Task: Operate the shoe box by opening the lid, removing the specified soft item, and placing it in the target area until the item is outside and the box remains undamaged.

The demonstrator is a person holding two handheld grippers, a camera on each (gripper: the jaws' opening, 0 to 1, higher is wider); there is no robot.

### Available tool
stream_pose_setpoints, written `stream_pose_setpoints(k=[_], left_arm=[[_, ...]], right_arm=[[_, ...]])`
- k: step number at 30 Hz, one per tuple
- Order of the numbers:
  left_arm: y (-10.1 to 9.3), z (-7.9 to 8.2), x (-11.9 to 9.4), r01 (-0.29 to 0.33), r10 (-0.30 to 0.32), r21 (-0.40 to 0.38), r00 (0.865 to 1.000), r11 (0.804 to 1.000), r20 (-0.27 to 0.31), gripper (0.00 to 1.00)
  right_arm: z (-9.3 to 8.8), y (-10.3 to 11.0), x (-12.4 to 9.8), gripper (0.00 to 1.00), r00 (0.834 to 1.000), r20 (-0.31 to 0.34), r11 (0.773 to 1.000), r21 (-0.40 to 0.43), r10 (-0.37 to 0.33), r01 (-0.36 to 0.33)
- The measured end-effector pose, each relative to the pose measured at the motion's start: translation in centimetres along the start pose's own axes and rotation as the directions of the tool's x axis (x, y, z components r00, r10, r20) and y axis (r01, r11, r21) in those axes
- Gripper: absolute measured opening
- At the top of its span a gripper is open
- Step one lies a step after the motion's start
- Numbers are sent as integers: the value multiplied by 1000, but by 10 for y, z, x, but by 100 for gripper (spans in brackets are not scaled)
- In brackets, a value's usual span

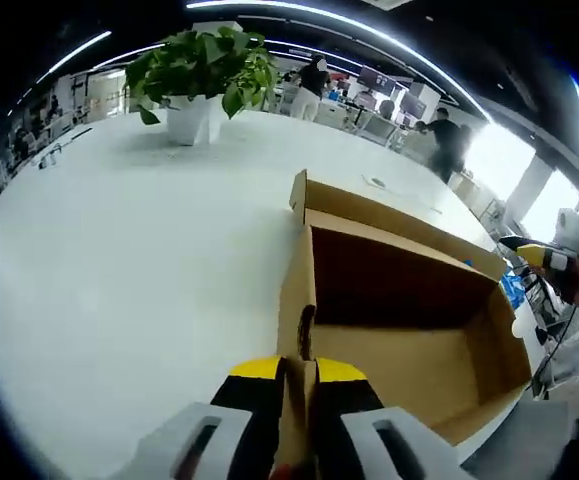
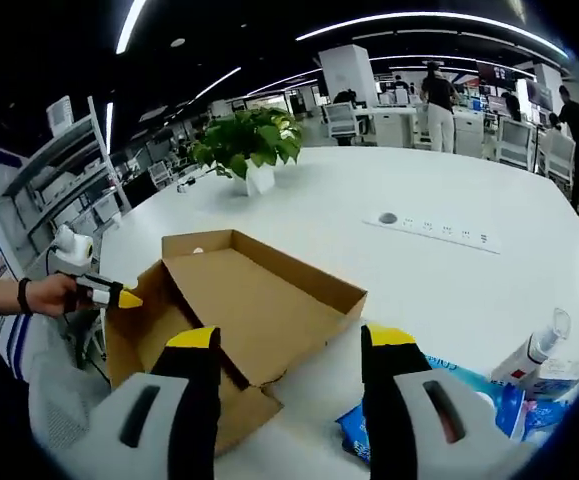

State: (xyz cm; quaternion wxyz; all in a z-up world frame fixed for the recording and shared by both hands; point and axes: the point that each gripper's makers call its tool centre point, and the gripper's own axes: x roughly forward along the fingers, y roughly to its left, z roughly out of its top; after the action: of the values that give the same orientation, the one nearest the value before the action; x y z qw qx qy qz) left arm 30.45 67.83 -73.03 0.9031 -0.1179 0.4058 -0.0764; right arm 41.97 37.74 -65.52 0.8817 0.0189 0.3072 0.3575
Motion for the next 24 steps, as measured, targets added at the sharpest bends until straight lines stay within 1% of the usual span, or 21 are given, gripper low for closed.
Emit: stream_pose_setpoints(k=[3, 6, 10, 14, 18, 20, 21, 22, 23, 24], left_arm=[[-1, -1, 0, -1, 1, -3, 1000, 1000, 0, 10], [-1, -1, -1, -2, 2, -8, 1000, 1000, 1, 10], [-1, -1, -1, 0, 0, -20, 1000, 1000, 3, 10], [-1, -1, -1, -1, 1, -22, 1000, 1000, 3, 10], [0, -1, 0, -1, 2, -29, 1000, 1000, 4, 10], [0, -1, 0, 0, 0, -32, 1000, 999, 6, 10], [1, -1, 0, 0, 0, -32, 1000, 999, 8, 10], [1, -1, 1, 1, 0, -32, 1000, 999, 10, 10], [2, -1, 1, 1, 0, -34, 1000, 999, 11, 10], [2, -1, 1, 0, 1, -34, 1000, 999, 10, 10]], right_arm=[[8, -3, 5, 53, 1000, 16, 999, 34, -12, 11], [12, -5, 13, 51, 1000, 10, 999, 47, -20, 19], [9, -8, 21, 51, 999, -30, 999, 19, -38, 39], [10, -12, 30, 51, 998, -39, 998, 42, -42, 44], [8, -18, 41, 50, 996, -63, 997, 55, -57, 60], [5, -23, 47, 48, 994, -85, 994, 79, -69, 76], [3, -27, 48, 45, 992, -91, 989, 108, -87, 97], [5, -31, 51, 43, 991, -78, 983, 141, -107, 117], [6, -33, 53, 41, 991, -71, 981, 151, -110, 119], [6, -36, 56, 41, 990, -77, 979, 158, -118, 129]])
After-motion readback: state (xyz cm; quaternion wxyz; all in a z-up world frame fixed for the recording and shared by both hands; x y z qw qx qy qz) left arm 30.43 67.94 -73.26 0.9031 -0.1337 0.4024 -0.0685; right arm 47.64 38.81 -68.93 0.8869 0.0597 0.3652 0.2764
